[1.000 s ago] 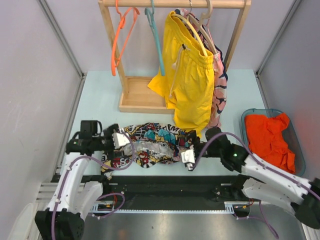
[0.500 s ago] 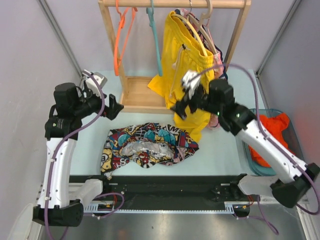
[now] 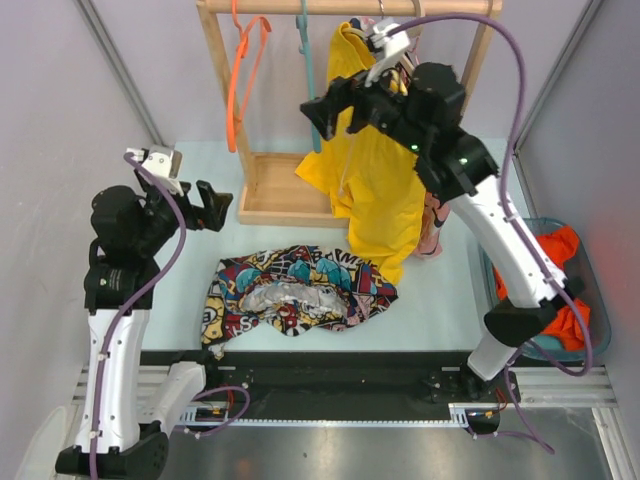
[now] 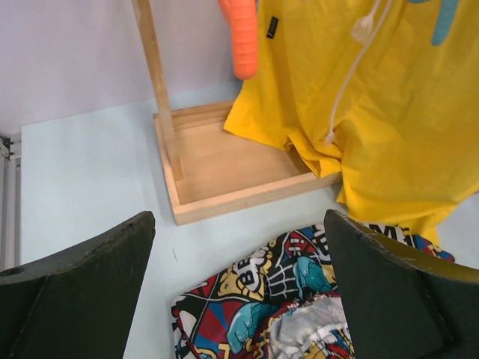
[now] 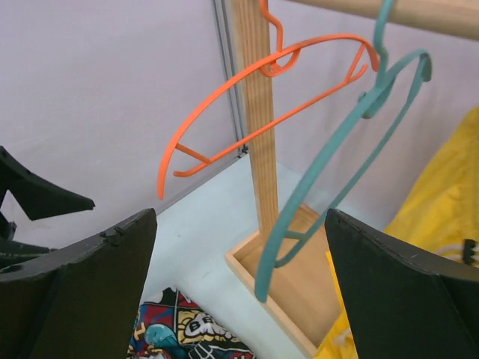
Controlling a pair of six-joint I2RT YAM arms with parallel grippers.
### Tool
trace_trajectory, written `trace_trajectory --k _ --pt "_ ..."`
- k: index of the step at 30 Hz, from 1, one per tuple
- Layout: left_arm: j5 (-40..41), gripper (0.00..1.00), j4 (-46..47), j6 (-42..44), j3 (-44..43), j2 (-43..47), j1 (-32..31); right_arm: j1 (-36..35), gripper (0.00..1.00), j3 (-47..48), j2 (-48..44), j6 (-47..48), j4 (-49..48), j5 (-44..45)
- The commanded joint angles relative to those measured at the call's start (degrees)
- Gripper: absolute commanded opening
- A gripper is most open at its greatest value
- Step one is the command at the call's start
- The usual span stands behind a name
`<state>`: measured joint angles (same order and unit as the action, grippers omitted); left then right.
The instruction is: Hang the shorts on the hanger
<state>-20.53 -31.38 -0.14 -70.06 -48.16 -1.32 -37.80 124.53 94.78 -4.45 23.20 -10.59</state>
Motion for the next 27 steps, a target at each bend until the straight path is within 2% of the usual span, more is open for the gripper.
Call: trace_trajectory --k 1,7,12,16,17,19,20,22,23,25,27 --pt "2.69 1.0 3.42 -2.41 0.89 1.66 0.09 -4.2 1.0 4.66 6.46 2.86 1.14 10.67" --pt "2.69 1.0 1.93 -1.18 0.37 2.9 0.09 -5.0 0.99 6.86 12.53 4.27 0.62 19.02" --pt "3.22 1.0 1.75 -0.03 0.89 4.3 0.09 -4.3 0.93 5.38 12.88 6.91 0.0 23.24" --pt "2.96 1.0 2.37 1.2 1.77 4.57 0.09 -2.98 0.76 3.88 12.62 7.35 -0.35 23.07" --pt "2.87 1.0 2.72 1.28 2.12 4.57 0.09 -2.72 0.67 3.62 12.62 7.44 -0.52 22.9" --pt "2.87 1.0 3.07 1.2 2.38 4.39 0.09 -2.02 0.54 3.35 12.71 8.14 -1.14 20.97" --pt "2.87 1.0 3.25 1.2 2.47 4.31 0.09 -1.93 0.41 3.52 12.71 8.31 -1.4 20.53" --pt "2.87 1.0 3.43 1.2 2.56 4.3 0.09 -1.58 0.26 3.53 12.71 8.93 -1.84 18.6" --pt "3.13 1.0 3.51 1.28 2.56 4.22 0.09 -1.49 0.16 3.53 12.53 9.1 -2.1 17.98" --pt "3.05 1.0 3.51 1.37 2.47 4.22 0.09 -1.31 0.02 3.53 12.18 9.54 -2.9 17.36" --pt "3.05 1.0 3.6 1.46 2.56 4.22 0.09 -1.05 0.0 2.74 11.22 10.16 -4.64 16.39"
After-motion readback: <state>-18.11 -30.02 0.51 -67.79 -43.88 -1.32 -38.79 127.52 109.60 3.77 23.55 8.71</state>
